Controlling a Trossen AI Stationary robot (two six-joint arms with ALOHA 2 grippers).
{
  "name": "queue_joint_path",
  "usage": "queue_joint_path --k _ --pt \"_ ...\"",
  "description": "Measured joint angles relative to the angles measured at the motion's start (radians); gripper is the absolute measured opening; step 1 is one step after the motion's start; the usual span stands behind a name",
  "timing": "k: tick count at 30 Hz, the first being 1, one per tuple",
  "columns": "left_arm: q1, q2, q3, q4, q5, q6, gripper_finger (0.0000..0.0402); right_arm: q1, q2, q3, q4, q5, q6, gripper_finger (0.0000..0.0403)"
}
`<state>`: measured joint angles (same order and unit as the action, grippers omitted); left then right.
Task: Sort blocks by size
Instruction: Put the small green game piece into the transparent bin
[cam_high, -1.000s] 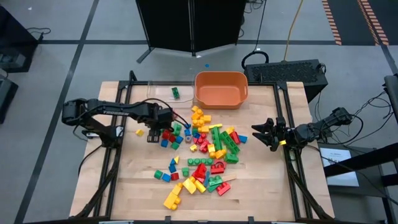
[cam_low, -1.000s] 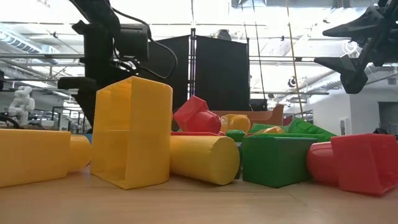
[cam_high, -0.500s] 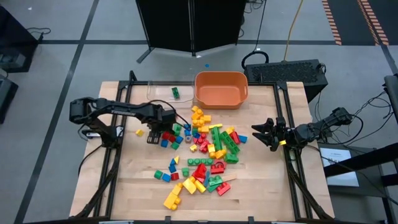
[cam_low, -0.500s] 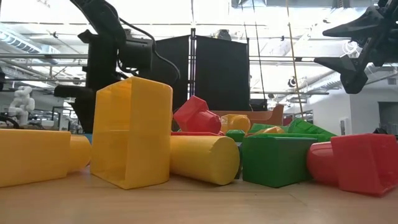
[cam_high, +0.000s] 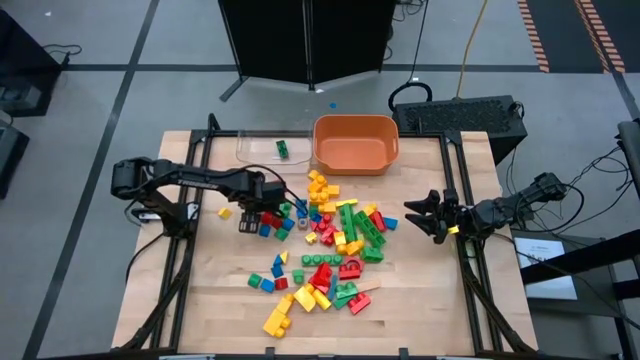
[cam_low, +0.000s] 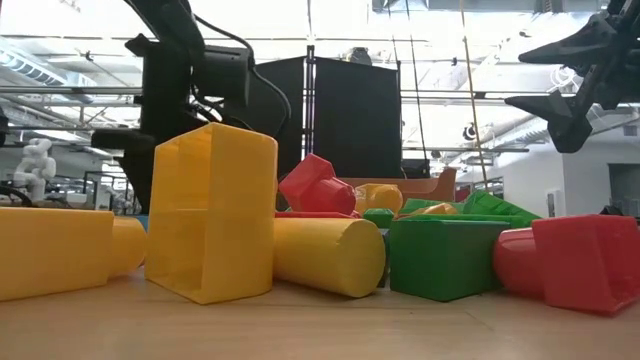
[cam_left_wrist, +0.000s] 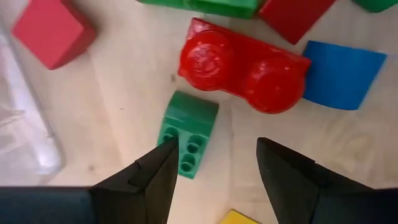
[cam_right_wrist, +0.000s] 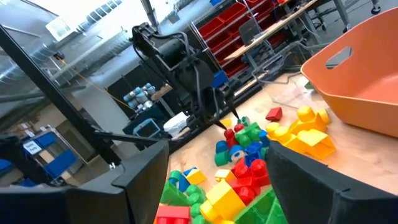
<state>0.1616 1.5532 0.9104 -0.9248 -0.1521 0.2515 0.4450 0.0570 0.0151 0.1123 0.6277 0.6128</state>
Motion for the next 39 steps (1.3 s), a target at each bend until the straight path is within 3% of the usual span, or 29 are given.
queue_joint_path --k 4,11,24,29,33,39 --pt "-0.008 0.000 0.000 -0.002 -0.032 0.010 0.0219 0.000 0.000 0.000 -0.027 0.000 0.003 0.0260" --pt "0.011 0.000 0.000 -0.002 0.045 0.044 0.0219 0.000 0.000 0.000 -0.028 0.000 0.004 0.0260" --pt "0.029 0.000 0.000 -0.009 0.057 0.042 0.0235 0.000 0.000 0.000 -0.027 0.000 0.004 0.0260" --pt "0.027 0.000 0.000 0.091 -0.086 -0.019 0.0273 0.000 0.000 0.000 -0.027 0.000 0.013 0.0260" --pt "0.027 0.000 0.000 0.172 -0.094 -0.090 0.0283 0.000 0.000 0.000 -0.027 0.000 0.023 0.0260" --pt "0.027 0.000 0.000 0.241 -0.142 -0.006 0.0283 0.000 0.000 0.000 -0.027 0.000 0.023 0.0260"
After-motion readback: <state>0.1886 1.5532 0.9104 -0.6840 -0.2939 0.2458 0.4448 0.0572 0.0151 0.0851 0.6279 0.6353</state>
